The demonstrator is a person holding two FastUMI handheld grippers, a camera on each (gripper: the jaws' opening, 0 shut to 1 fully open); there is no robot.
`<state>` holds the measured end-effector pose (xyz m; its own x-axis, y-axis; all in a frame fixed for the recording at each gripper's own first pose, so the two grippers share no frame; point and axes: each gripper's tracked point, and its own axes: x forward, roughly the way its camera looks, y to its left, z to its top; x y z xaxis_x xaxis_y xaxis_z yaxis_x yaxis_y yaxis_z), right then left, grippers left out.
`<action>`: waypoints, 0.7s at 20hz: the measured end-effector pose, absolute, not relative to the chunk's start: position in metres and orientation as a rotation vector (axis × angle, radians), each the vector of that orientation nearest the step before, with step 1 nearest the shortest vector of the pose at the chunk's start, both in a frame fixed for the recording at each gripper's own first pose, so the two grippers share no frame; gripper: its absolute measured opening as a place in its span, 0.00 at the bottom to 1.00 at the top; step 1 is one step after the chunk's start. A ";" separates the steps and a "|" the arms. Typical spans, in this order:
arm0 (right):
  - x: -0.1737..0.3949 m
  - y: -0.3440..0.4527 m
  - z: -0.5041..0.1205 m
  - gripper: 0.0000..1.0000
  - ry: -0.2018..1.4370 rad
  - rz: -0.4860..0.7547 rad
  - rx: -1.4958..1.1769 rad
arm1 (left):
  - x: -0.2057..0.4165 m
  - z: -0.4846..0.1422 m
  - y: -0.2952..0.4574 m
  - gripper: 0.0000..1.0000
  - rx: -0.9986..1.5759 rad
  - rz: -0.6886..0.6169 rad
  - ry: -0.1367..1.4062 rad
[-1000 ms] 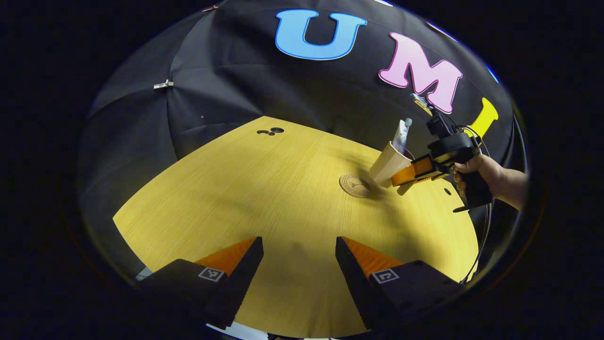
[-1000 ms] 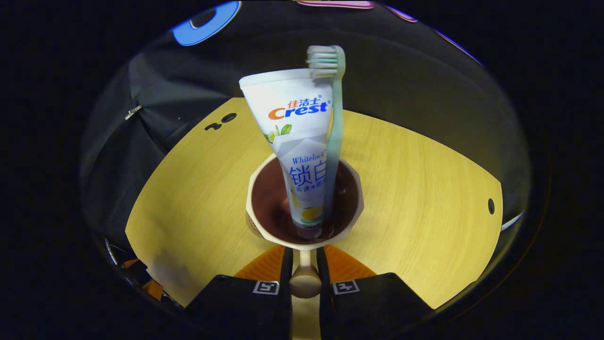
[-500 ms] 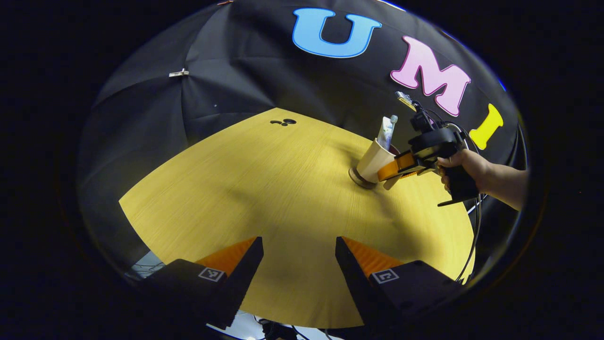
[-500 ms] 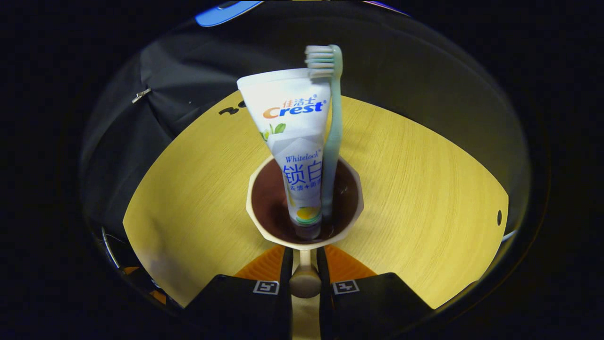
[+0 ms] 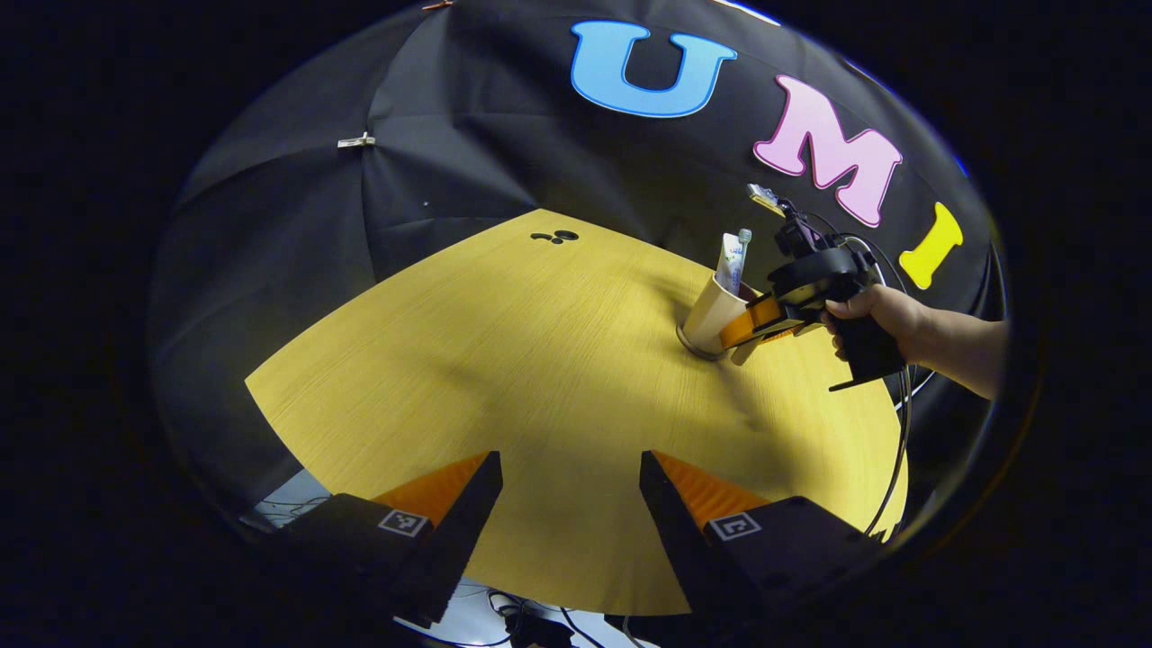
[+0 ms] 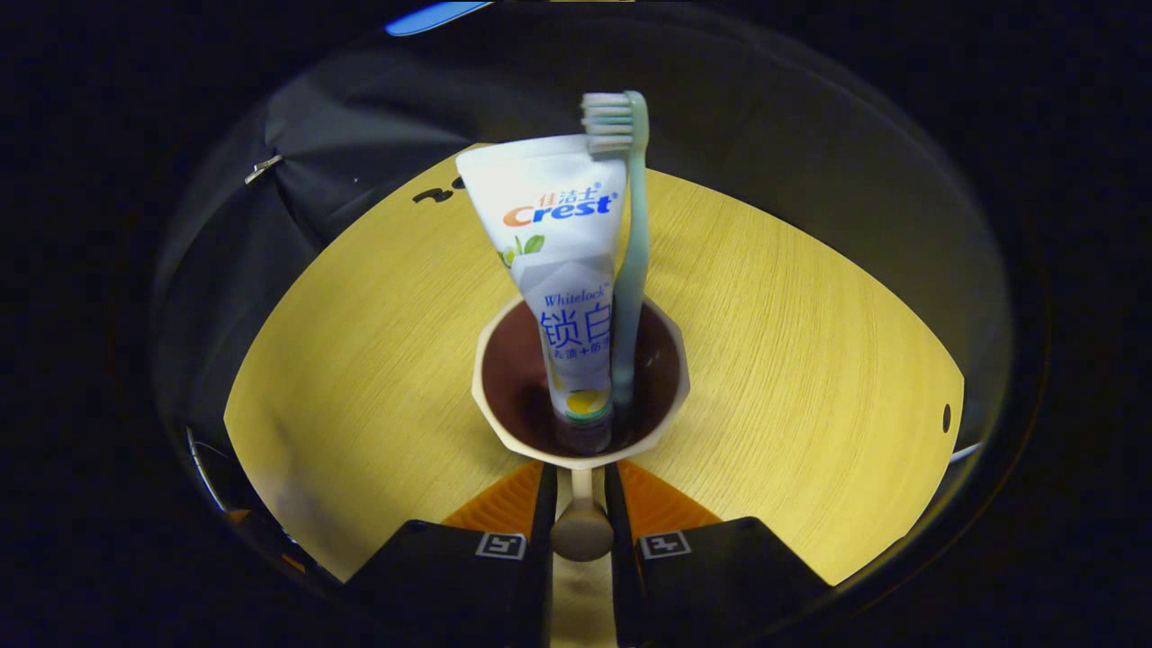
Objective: Put the toothbrush and toothpaste on the desktop into the cup, then pick up the cup and place it on the coaster on the desktop.
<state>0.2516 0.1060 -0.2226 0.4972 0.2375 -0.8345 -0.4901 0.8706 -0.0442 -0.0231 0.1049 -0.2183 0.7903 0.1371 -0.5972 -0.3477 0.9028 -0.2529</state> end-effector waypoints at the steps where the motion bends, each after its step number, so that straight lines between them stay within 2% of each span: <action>1: 0.251 0.108 -0.215 0.29 0.938 0.453 -0.285 | -0.025 -0.216 0.104 0.97 -0.364 0.264 0.606; 2: 0.247 0.107 -0.204 0.34 0.924 0.448 -0.280 | -0.027 -0.213 0.103 0.97 -0.361 0.261 0.604; 3: 0.243 0.106 -0.194 0.57 0.918 0.447 -0.269 | -0.029 -0.210 0.103 0.97 -0.357 0.255 0.599; 4: 0.237 0.107 -0.185 0.63 0.915 0.450 -0.252 | -0.029 -0.201 0.104 0.98 -0.351 0.248 0.592; 5: 0.231 0.104 -0.176 0.82 0.908 0.442 -0.239 | -0.031 -0.197 0.102 0.97 -0.347 0.241 0.586; 6: 0.225 0.103 -0.164 0.96 0.895 0.443 -0.215 | -0.034 -0.192 0.100 0.97 -0.342 0.233 0.580; 7: 0.218 0.101 -0.154 1.00 0.882 0.437 -0.190 | -0.038 -0.187 0.100 0.97 -0.326 0.228 0.578; 14: 0.166 0.065 -0.046 0.99 0.651 0.352 -0.048 | -0.073 -0.137 0.076 0.97 -0.111 0.130 0.476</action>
<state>0.1665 0.0652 -0.0458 0.7388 0.3056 -0.6007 -0.3353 0.9398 0.0657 -0.0732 0.0765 -0.1372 0.8808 0.0991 -0.4630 -0.1508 0.9857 -0.0758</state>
